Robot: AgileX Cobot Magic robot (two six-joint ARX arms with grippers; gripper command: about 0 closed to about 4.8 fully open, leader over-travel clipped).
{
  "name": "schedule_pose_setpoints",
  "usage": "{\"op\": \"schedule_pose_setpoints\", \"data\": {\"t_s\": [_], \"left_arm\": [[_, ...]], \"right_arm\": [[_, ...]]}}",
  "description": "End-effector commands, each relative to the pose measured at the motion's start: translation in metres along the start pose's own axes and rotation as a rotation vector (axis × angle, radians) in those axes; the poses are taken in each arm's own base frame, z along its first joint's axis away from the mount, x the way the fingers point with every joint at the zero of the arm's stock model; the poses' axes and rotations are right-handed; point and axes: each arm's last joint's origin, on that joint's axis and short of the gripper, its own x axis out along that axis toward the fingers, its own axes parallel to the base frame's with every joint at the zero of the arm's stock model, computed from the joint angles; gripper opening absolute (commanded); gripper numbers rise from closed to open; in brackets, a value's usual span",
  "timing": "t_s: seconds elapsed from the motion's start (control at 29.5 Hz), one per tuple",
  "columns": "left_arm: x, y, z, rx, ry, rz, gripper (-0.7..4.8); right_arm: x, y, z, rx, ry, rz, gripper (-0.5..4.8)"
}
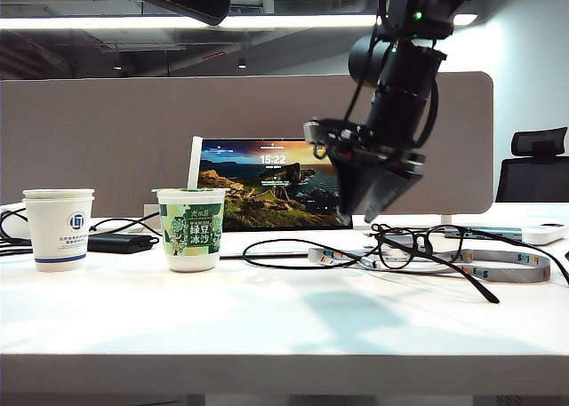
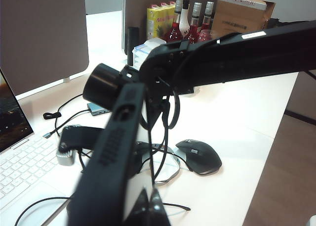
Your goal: Pick up the black phone, pick up the charger plug, insert the charger plug into the phone's charging port, and finally place the connected phone back on the desk.
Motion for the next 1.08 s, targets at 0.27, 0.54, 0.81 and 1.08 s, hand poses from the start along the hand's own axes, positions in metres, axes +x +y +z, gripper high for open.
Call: {"op": "schedule_pose_setpoints", "data": {"t_s": [0.27, 0.54, 0.81, 1.08], "left_arm": [[-0.002, -0.002, 0.007, 0.023, -0.044, -0.006, -0.07], [-0.002, -0.002, 0.007, 0.023, -0.044, -0.006, -0.07], [-0.002, -0.002, 0.007, 0.023, -0.044, -0.006, -0.07], [-0.002, -0.002, 0.007, 0.023, -0.044, -0.005, -0.07]], "right_arm": [[-0.015, 0.015, -0.001, 0.062, 0.085, 0.089, -0.05], [-0.013, 0.019, -0.003, 0.058, 0.108, 0.133, -0.06], [0.004, 0.015, -0.007, 0.065, 0.169, 0.098, -0.06], [0.009, 0.012, -0.011, 0.063, 0.23, 0.013, -0.06]]}}
